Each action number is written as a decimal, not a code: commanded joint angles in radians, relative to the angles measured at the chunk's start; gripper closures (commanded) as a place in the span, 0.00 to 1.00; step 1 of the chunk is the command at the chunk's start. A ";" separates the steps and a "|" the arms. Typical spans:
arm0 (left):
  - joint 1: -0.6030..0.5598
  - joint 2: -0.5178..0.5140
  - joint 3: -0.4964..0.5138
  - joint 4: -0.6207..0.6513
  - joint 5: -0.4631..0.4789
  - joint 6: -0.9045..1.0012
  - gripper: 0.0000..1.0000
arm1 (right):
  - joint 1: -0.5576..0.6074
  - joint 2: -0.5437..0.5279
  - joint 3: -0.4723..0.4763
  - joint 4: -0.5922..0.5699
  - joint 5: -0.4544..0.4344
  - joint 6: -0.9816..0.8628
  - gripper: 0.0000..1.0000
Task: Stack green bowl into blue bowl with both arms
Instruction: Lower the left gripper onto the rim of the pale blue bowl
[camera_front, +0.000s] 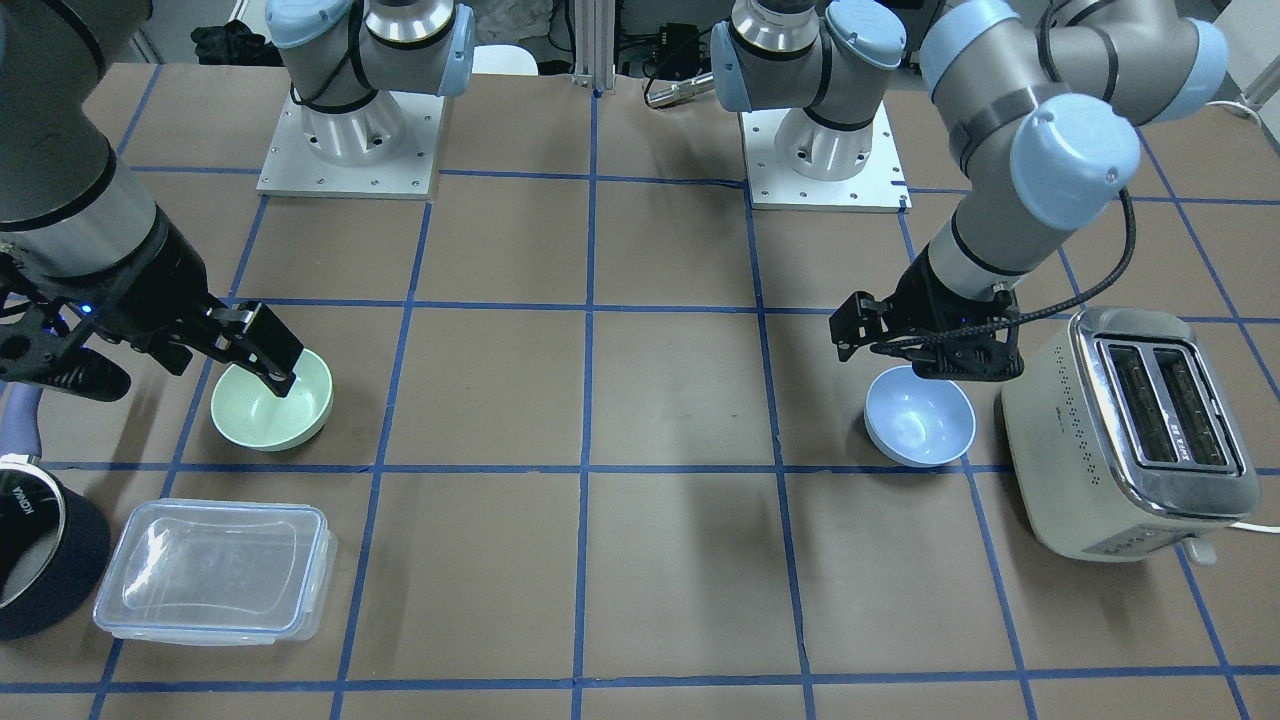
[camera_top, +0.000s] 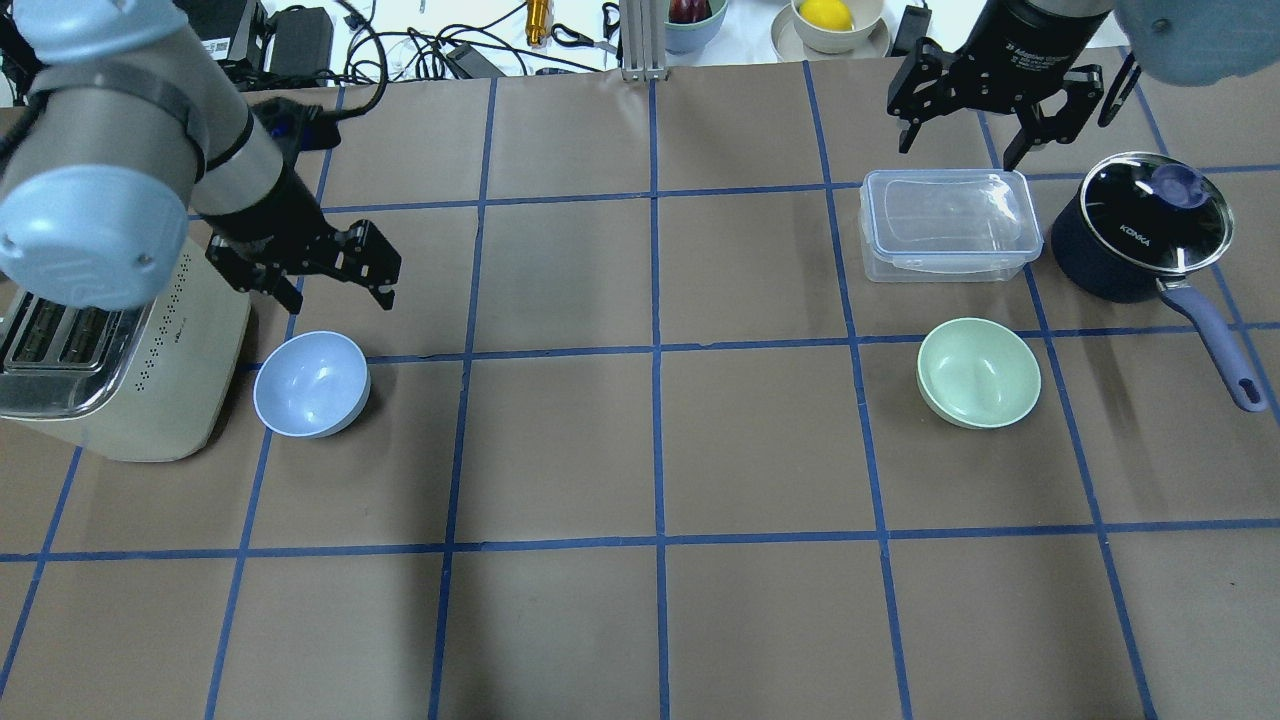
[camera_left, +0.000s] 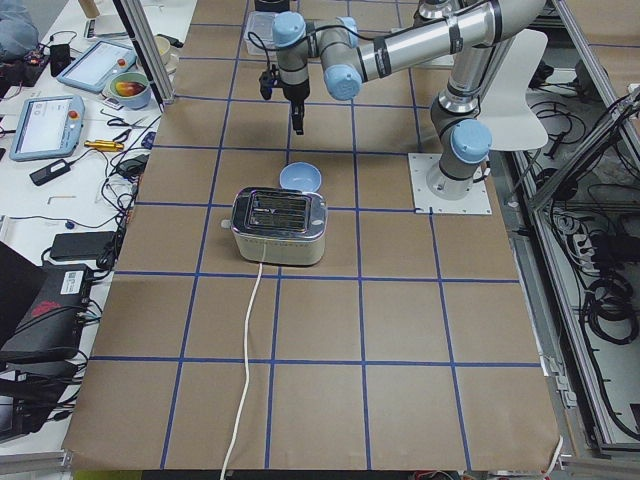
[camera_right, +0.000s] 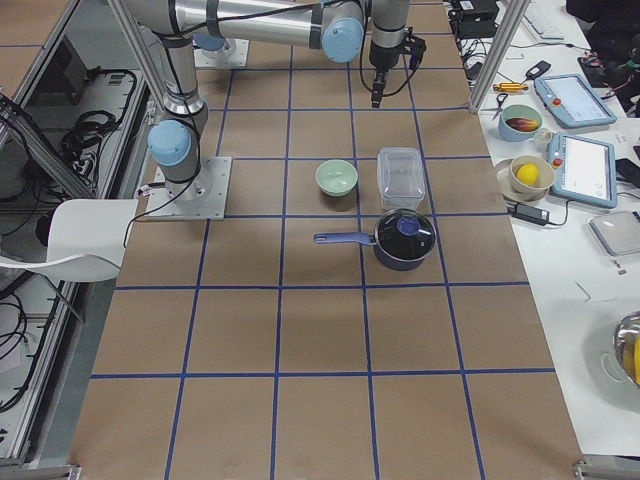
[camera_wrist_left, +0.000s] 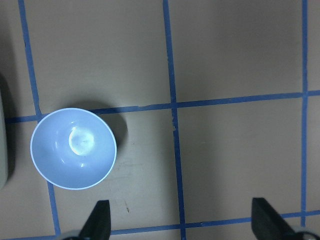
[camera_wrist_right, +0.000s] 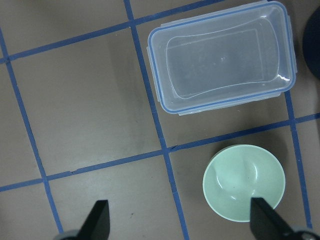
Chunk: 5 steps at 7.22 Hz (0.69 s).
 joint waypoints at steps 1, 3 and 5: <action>0.034 -0.069 -0.144 0.212 0.003 0.025 0.00 | 0.001 0.000 0.000 0.001 -0.003 -0.001 0.00; 0.034 -0.158 -0.178 0.363 0.020 0.029 0.07 | 0.001 0.002 0.005 0.004 -0.006 -0.002 0.00; 0.032 -0.187 -0.173 0.422 0.088 0.011 0.98 | 0.001 -0.025 0.002 0.031 -0.008 -0.034 0.00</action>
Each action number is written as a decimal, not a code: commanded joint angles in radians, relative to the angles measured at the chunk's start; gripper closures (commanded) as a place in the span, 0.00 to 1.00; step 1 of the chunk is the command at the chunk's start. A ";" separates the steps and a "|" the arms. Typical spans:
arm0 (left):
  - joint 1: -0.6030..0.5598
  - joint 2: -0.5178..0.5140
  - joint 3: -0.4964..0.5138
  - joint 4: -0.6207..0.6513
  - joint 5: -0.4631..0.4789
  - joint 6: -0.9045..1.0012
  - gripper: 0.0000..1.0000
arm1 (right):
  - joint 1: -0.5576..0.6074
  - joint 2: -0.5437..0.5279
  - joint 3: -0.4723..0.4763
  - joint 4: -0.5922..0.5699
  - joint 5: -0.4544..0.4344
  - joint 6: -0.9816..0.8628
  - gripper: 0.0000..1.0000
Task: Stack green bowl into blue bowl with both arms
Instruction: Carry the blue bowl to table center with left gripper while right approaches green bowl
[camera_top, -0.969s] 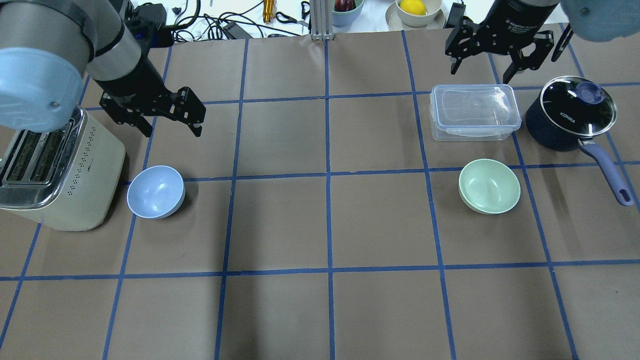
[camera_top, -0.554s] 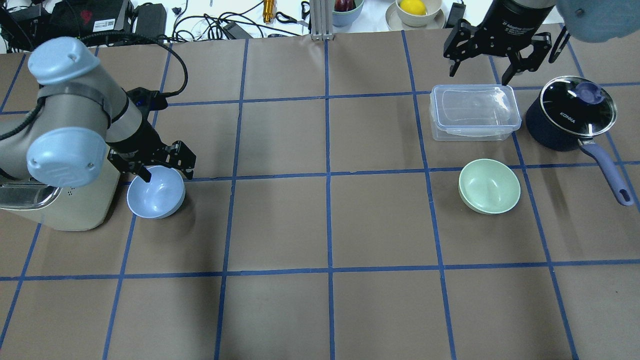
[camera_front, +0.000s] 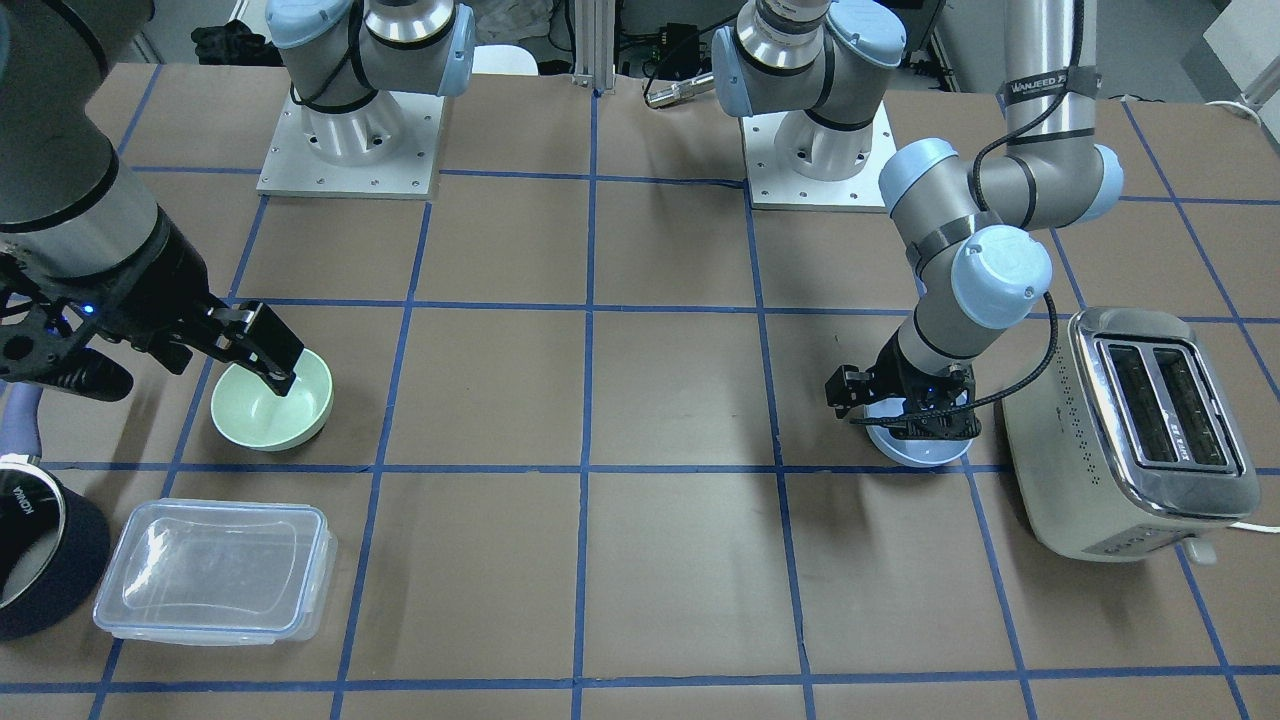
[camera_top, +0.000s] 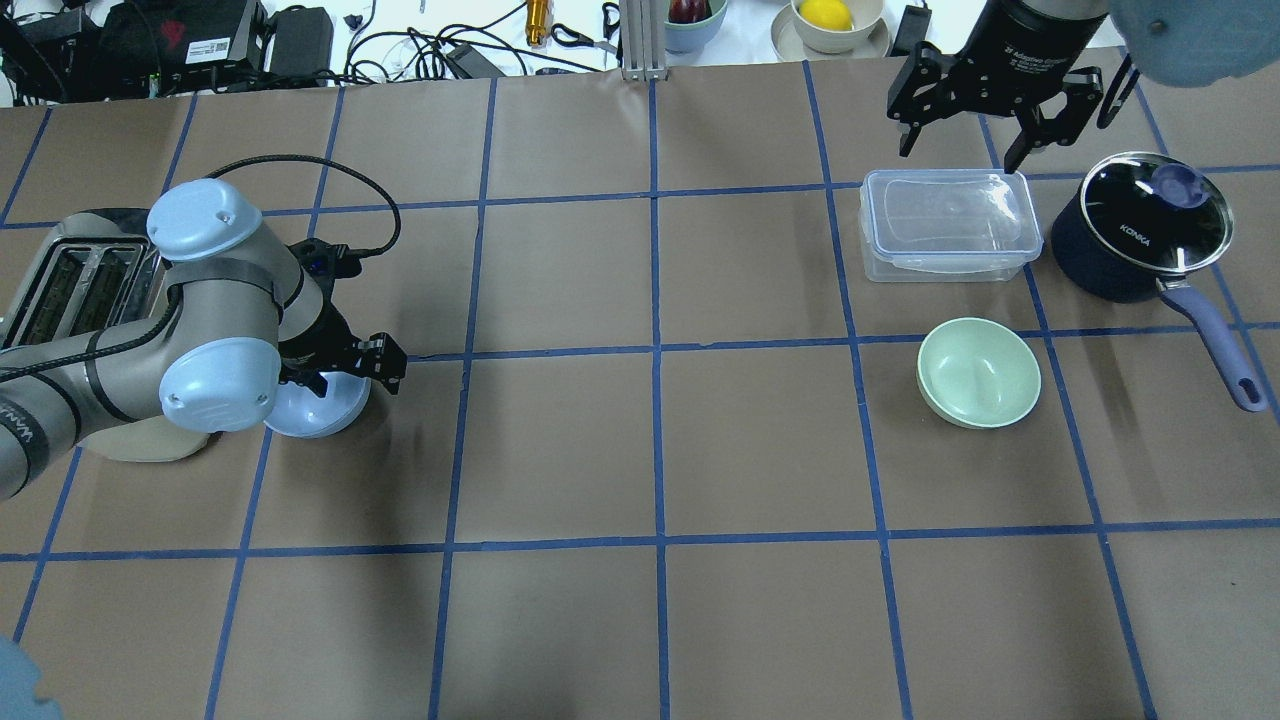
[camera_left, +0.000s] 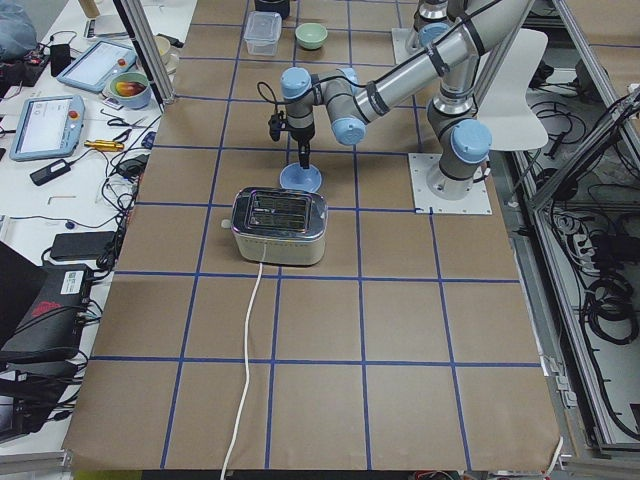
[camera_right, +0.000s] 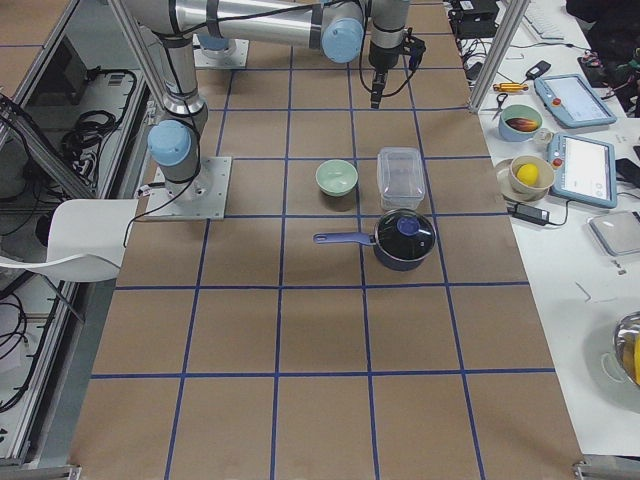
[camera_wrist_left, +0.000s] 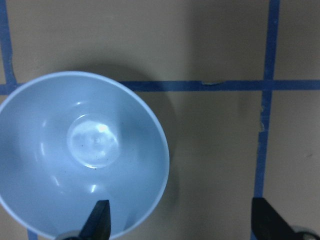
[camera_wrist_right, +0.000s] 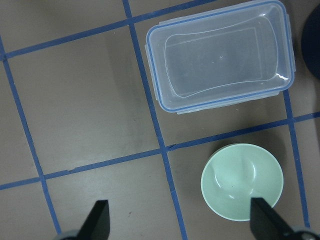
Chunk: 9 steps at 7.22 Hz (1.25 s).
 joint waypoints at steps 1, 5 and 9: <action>-0.004 -0.019 0.004 0.041 0.019 -0.017 1.00 | 0.000 -0.037 0.004 0.092 -0.022 -0.089 0.00; -0.227 -0.028 0.218 -0.130 -0.002 -0.271 1.00 | -0.011 0.023 0.036 0.067 -0.013 -0.116 0.00; -0.523 -0.169 0.369 -0.126 -0.098 -0.691 1.00 | -0.228 0.026 0.321 -0.278 -0.027 -0.442 0.02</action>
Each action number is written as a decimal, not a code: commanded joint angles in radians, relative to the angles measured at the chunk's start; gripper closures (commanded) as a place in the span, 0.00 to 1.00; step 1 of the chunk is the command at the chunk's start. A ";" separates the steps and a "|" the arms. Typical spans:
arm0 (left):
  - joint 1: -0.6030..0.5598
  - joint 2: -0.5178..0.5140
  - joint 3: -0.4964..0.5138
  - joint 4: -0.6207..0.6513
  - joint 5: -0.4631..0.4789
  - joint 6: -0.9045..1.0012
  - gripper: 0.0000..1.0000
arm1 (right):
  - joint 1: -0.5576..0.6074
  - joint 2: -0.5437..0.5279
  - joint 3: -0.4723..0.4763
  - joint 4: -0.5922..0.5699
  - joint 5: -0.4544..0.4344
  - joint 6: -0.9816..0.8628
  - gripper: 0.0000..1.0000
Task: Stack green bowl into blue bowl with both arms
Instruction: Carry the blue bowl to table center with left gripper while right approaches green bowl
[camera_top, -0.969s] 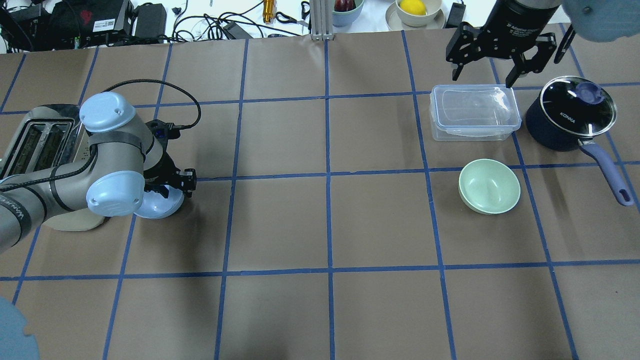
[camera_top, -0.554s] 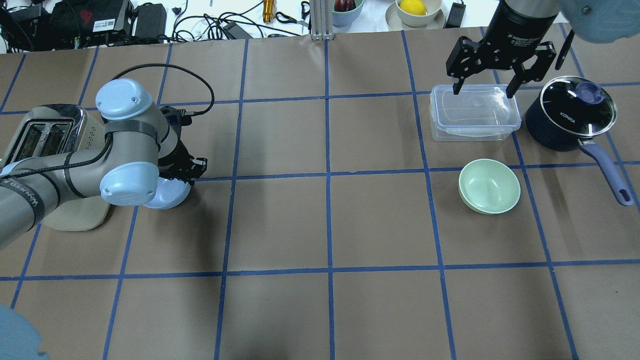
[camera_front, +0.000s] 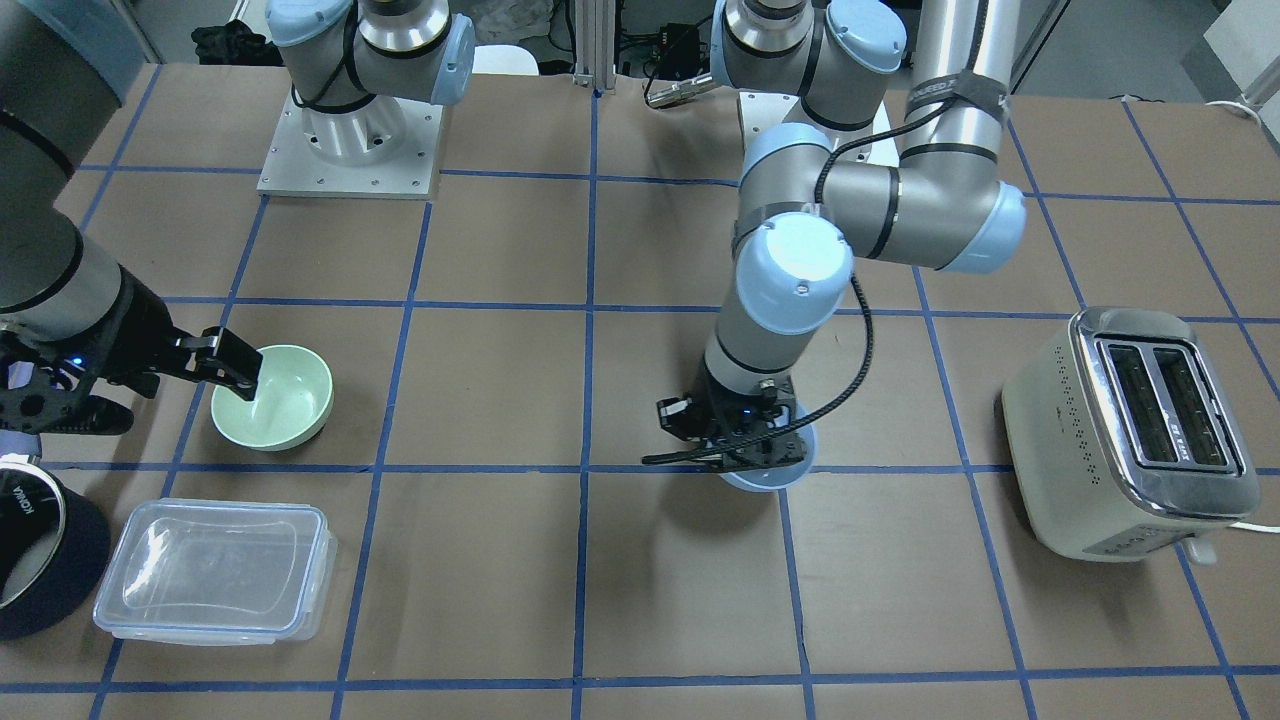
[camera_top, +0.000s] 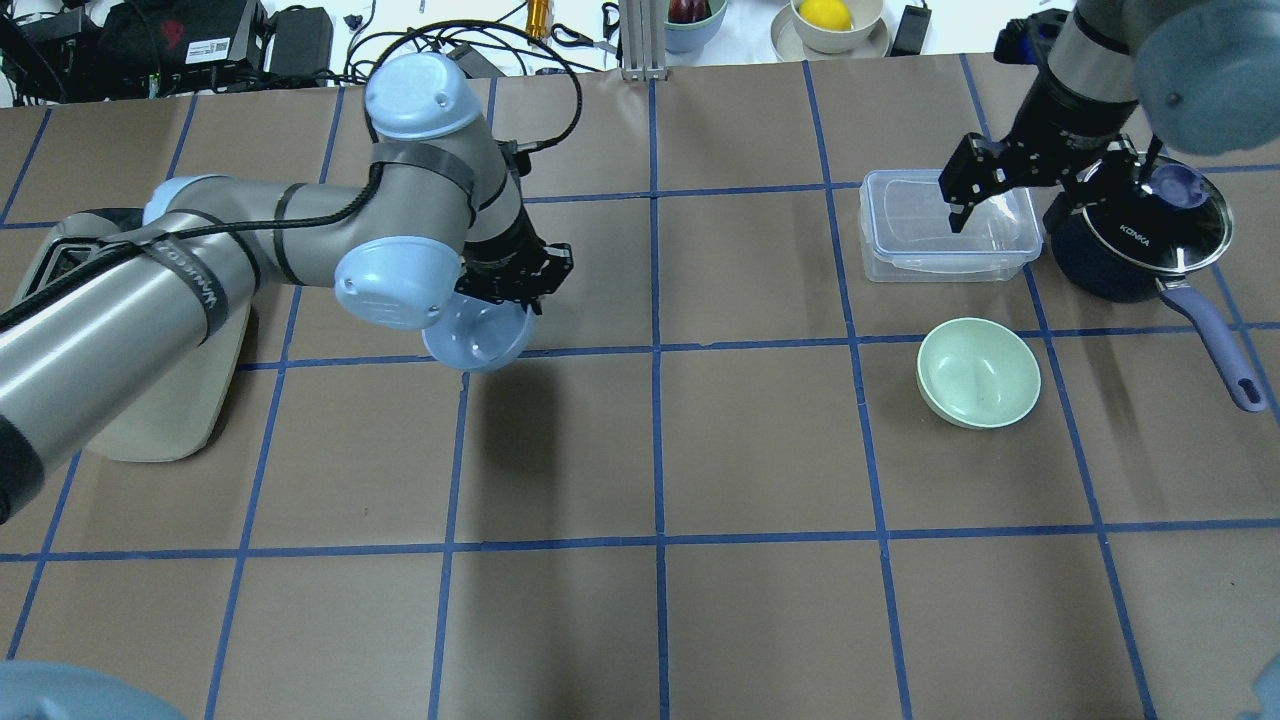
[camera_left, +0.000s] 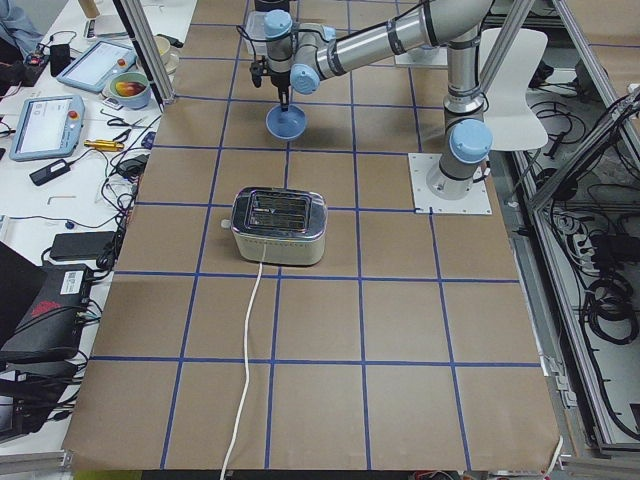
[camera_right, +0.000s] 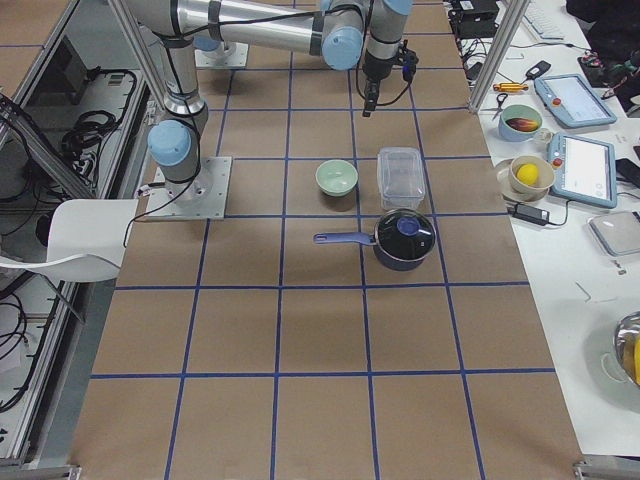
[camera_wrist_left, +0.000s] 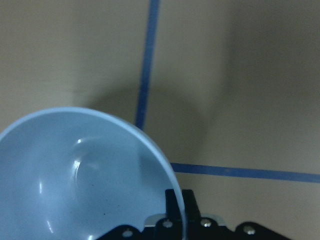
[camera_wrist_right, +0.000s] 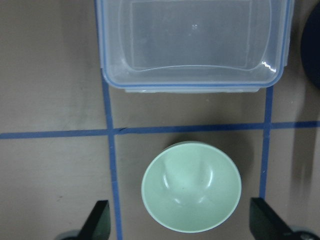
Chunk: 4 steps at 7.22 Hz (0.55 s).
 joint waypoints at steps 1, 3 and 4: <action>-0.147 -0.071 0.039 0.064 0.004 -0.199 1.00 | -0.101 -0.005 0.225 -0.295 -0.001 -0.115 0.02; -0.188 -0.116 0.123 0.063 0.003 -0.286 1.00 | -0.116 0.002 0.316 -0.408 -0.004 -0.159 0.03; -0.195 -0.137 0.122 0.067 0.003 -0.283 1.00 | -0.129 0.005 0.331 -0.409 -0.001 -0.156 0.04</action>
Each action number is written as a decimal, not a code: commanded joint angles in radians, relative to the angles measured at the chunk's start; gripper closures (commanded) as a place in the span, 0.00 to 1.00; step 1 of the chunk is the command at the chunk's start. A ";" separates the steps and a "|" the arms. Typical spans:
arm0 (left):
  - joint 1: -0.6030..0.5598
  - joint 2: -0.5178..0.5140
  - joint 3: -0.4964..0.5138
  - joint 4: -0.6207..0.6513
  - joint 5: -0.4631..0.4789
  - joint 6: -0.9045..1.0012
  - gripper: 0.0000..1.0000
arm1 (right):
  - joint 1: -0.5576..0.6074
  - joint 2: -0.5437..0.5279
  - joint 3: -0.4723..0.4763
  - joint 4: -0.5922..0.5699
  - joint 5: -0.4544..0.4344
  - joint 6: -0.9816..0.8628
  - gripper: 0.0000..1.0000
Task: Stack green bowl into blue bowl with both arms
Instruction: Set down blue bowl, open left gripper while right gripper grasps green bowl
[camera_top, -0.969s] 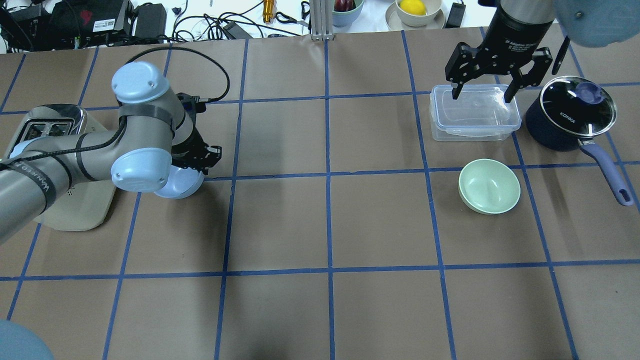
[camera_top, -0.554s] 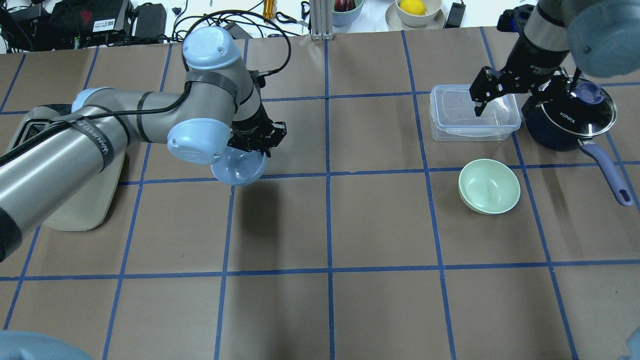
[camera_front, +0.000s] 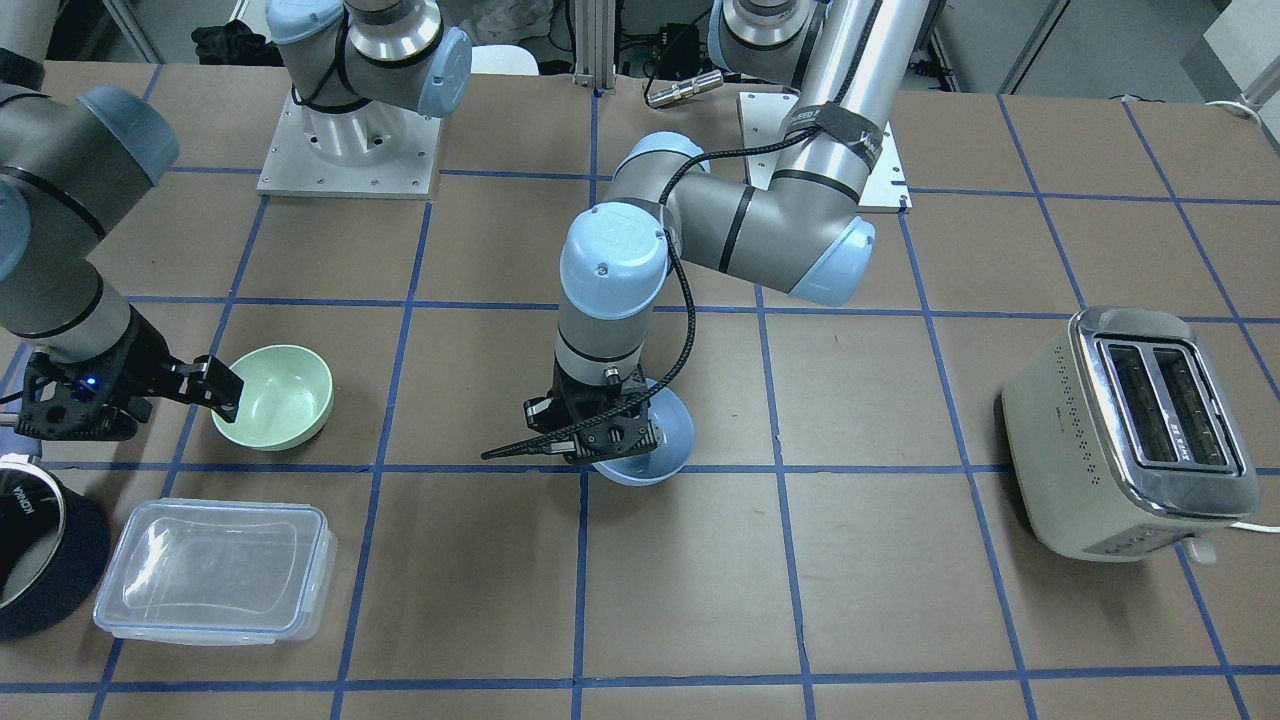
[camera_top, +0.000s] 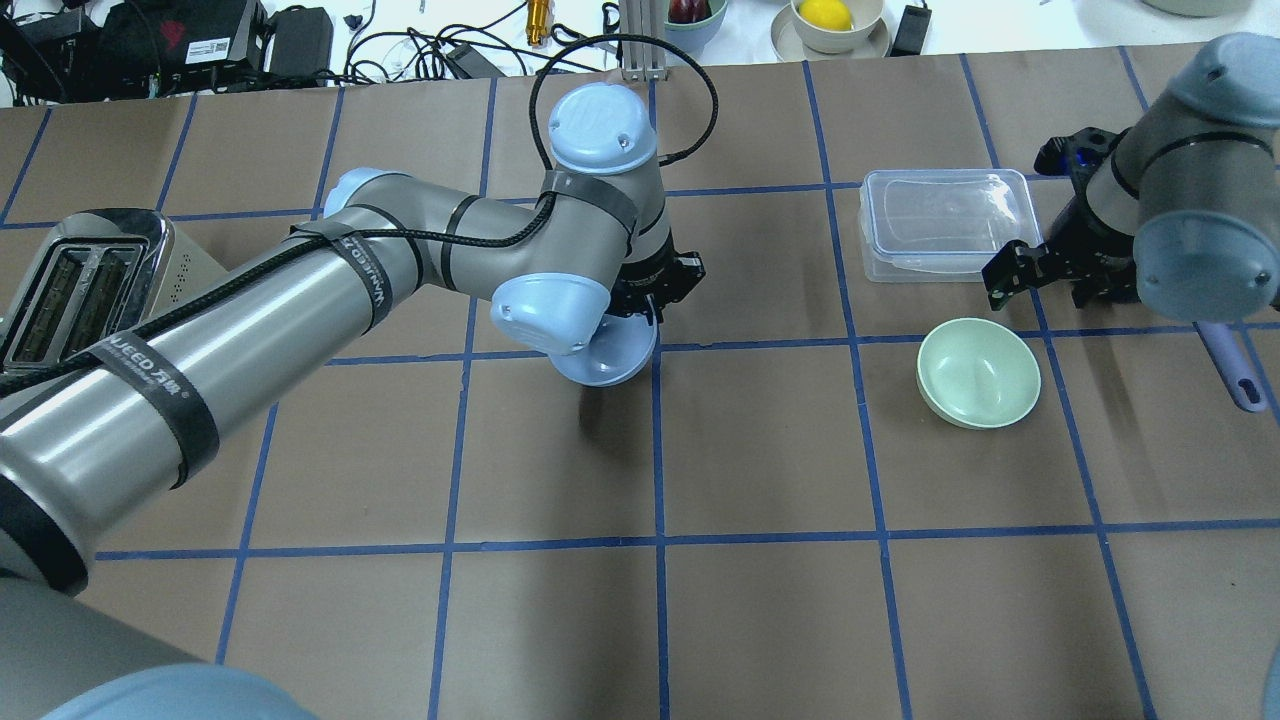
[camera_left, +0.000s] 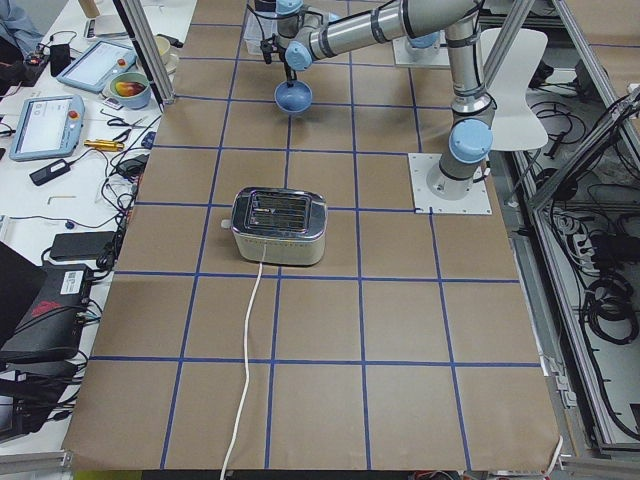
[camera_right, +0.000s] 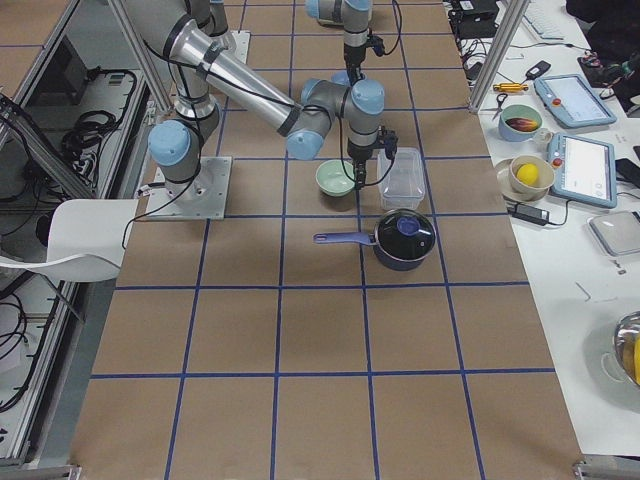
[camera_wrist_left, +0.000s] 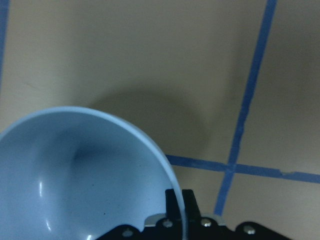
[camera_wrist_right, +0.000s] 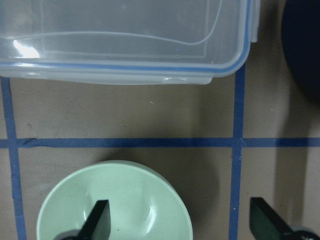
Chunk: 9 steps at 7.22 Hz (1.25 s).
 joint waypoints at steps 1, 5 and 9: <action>-0.023 -0.058 0.014 0.041 0.002 -0.033 1.00 | -0.019 0.025 0.057 -0.034 0.008 -0.015 0.06; -0.008 -0.017 0.031 0.056 0.005 -0.027 0.00 | -0.020 0.079 0.060 -0.022 -0.004 -0.014 0.94; 0.301 0.173 0.043 -0.152 -0.007 0.493 0.00 | -0.013 0.044 -0.016 0.073 0.015 0.096 1.00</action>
